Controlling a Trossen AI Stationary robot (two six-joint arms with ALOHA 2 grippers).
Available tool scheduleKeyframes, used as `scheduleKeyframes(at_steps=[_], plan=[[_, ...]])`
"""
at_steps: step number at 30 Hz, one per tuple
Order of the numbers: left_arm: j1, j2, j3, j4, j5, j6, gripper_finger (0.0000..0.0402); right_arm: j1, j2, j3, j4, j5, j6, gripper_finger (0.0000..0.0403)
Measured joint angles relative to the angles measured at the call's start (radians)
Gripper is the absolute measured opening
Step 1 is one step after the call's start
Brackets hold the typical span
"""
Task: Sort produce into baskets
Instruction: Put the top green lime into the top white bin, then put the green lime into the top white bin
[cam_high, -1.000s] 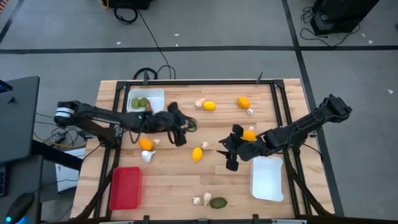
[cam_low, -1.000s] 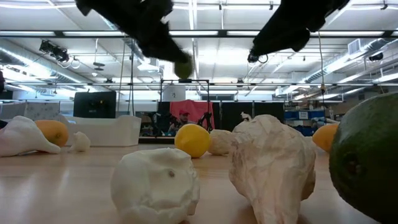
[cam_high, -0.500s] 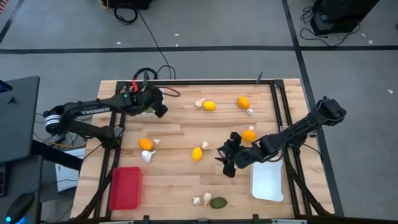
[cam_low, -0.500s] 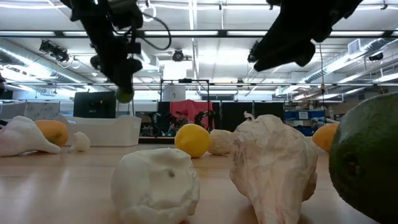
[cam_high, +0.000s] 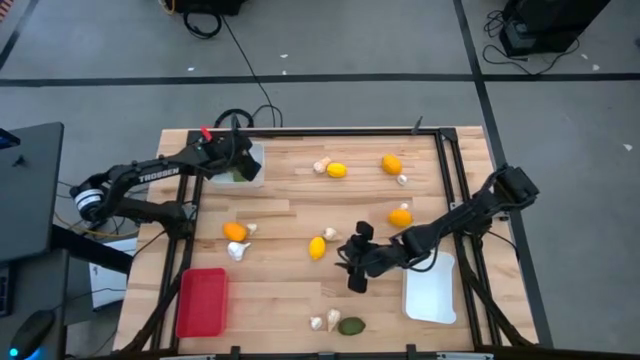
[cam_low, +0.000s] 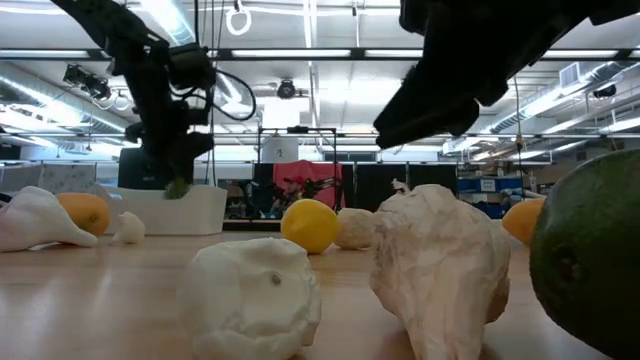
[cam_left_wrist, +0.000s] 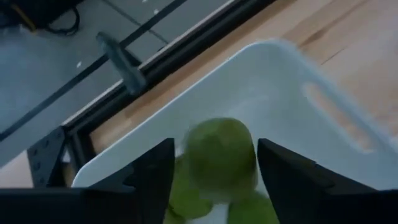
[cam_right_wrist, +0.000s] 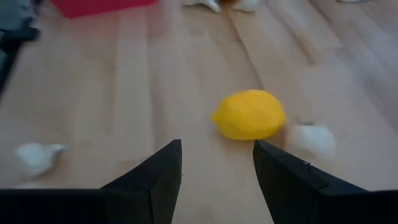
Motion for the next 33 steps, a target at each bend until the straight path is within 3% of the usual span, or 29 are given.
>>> scheduleKeyframes(at_steps=[6, 11, 14, 19, 23, 33], plan=[[0.011, 0.000, -0.013, -0.002, 0.010, 0.011, 0.0283, 0.000, 0.000, 0.000, 0.046, -0.119, -0.002, 0.0221], [-0.030, -0.006, -0.013, 0.014, 0.032, 0.031, 0.0289, 0.004, 0.000, 0.000, 0.045, -0.283, -0.001, 0.0225], [-0.081, -0.007, -0.013, 0.041, 0.048, 0.055, 0.0289, 0.029, 0.000, 0.000, 0.041, -0.325, -0.012, 0.0225], [-0.156, -0.007, -0.013, 0.072, 0.063, 0.090, 0.0289, 0.098, 0.000, 0.035, -0.044, -0.333, -0.050, 0.0226], [-0.204, -0.007, -0.013, 0.084, 0.063, 0.081, 0.0289, 0.157, 0.000, 0.063, -0.090, -0.265, -0.050, 0.0234], [-0.295, -0.007, 0.018, 0.081, 0.062, 0.085, 0.0289, 0.244, 0.005, 0.103, -0.094, -0.177, -0.020, 0.0296]])
